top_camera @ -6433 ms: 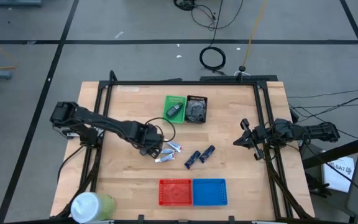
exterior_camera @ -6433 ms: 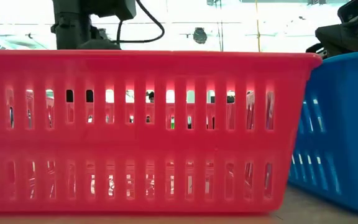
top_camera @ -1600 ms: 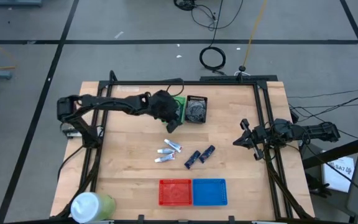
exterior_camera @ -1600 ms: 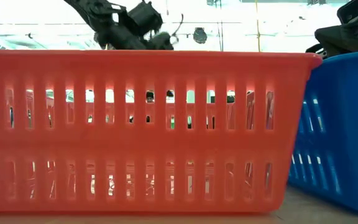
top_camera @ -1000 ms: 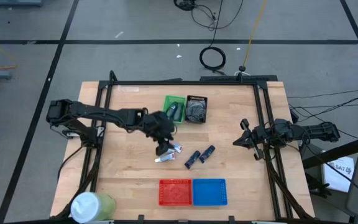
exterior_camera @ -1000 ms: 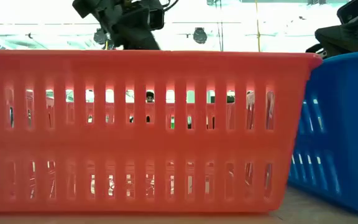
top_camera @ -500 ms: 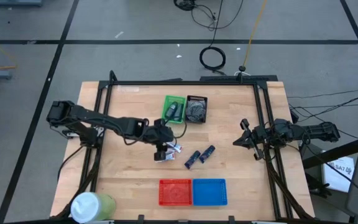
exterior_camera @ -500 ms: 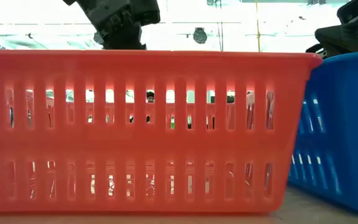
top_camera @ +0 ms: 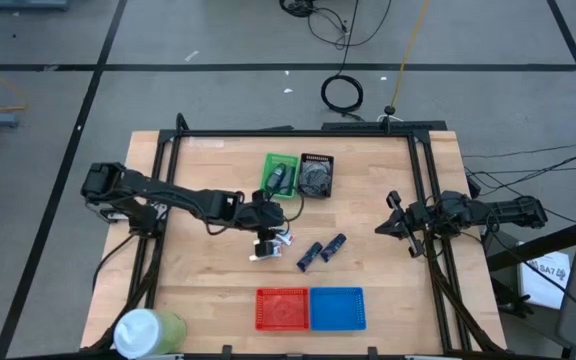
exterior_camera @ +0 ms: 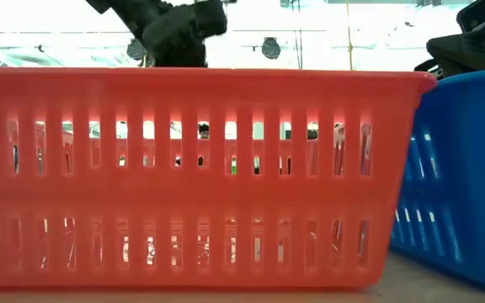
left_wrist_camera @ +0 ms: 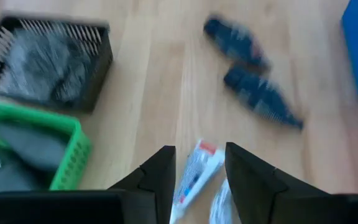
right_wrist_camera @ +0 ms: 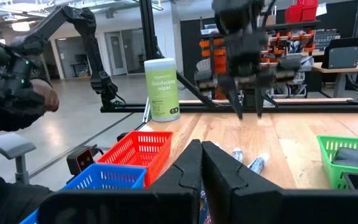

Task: Pick & Place Travel size toiletries
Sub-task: Put the top toothpaste into the red bin

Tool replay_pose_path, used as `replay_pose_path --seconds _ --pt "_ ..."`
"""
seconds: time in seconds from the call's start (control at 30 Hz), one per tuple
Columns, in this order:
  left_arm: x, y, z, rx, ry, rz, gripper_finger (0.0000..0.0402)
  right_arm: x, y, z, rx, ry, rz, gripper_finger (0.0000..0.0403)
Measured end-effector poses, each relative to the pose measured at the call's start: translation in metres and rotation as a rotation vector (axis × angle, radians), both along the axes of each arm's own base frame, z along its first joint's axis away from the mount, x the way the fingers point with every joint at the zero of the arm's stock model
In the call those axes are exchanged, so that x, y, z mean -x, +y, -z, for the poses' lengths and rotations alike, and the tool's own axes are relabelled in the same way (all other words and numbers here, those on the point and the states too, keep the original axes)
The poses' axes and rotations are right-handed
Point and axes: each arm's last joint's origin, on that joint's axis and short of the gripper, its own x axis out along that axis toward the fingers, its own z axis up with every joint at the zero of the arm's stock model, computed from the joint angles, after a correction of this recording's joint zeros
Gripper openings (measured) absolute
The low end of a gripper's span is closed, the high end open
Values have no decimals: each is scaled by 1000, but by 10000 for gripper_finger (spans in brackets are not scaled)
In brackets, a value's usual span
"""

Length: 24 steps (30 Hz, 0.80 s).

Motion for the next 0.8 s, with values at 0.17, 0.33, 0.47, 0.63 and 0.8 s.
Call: replay_pose_path --seconds 0.17,0.33,0.47,0.63,0.8 --pt "-10 6 25 -12 73 -13 116 0 0 0 0 -3 0 0" --pt "-16 14 52 38 161 -97 121 0 0 0 0 0 0 0" --pt "-17 20 69 126 229 -161 152 0 0 0 0 0 0 0" --pt "-19 21 80 134 269 -133 205 0 0 0 0 0 0 0" --pt "-18 19 84 85 293 -55 246 0 0 0 0 0 0 0"
